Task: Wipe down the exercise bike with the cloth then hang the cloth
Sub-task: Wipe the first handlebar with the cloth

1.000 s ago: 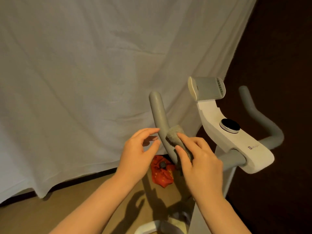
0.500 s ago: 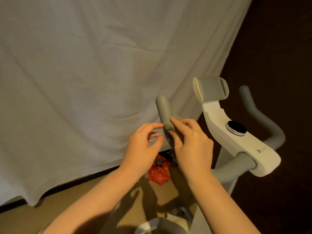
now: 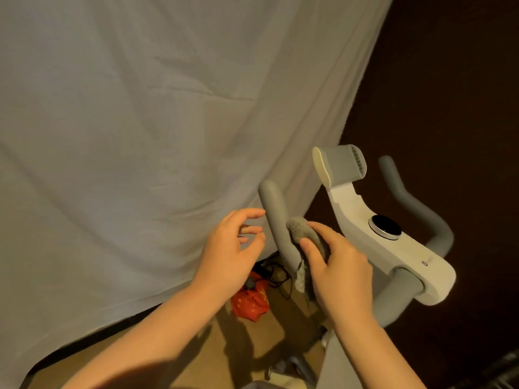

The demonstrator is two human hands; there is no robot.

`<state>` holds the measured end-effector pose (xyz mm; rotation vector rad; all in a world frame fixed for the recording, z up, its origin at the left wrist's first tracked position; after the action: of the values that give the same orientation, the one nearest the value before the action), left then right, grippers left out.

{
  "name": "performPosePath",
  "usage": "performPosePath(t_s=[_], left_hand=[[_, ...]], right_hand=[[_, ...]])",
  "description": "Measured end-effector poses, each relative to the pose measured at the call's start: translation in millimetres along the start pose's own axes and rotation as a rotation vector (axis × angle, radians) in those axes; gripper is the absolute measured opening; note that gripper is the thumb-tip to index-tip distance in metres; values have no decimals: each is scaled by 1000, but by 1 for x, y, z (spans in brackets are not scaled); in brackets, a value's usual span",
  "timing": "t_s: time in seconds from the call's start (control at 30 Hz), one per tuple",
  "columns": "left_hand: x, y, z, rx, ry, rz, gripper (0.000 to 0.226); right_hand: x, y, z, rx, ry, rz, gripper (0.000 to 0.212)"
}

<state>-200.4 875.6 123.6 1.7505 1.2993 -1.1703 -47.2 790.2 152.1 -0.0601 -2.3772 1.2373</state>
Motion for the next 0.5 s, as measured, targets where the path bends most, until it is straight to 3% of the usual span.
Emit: performPosePath(t_s=[0.13, 0.3, 0.5], left_hand=[[0, 2, -8, 31, 29, 21, 34], [-1, -7, -23, 41, 65, 45, 37], [2, -7, -34, 59, 30, 93, 40]], right_hand=[[20, 15, -24, -56, 80, -122, 30], [1, 13, -23, 137, 81, -98, 31], [29, 20, -39, 0, 79, -206, 35]])
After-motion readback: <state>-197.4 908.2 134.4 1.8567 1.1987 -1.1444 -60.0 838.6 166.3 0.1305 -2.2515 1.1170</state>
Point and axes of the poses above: each hand's wrist, its own z-axis away from the middle knuckle, its own y-axis out of the palm, x = y × z, the point moved 6 cm from there along -z, towards the middle knuckle, and after that the axes turned 10 degrees about z, right-handed, at the moved point
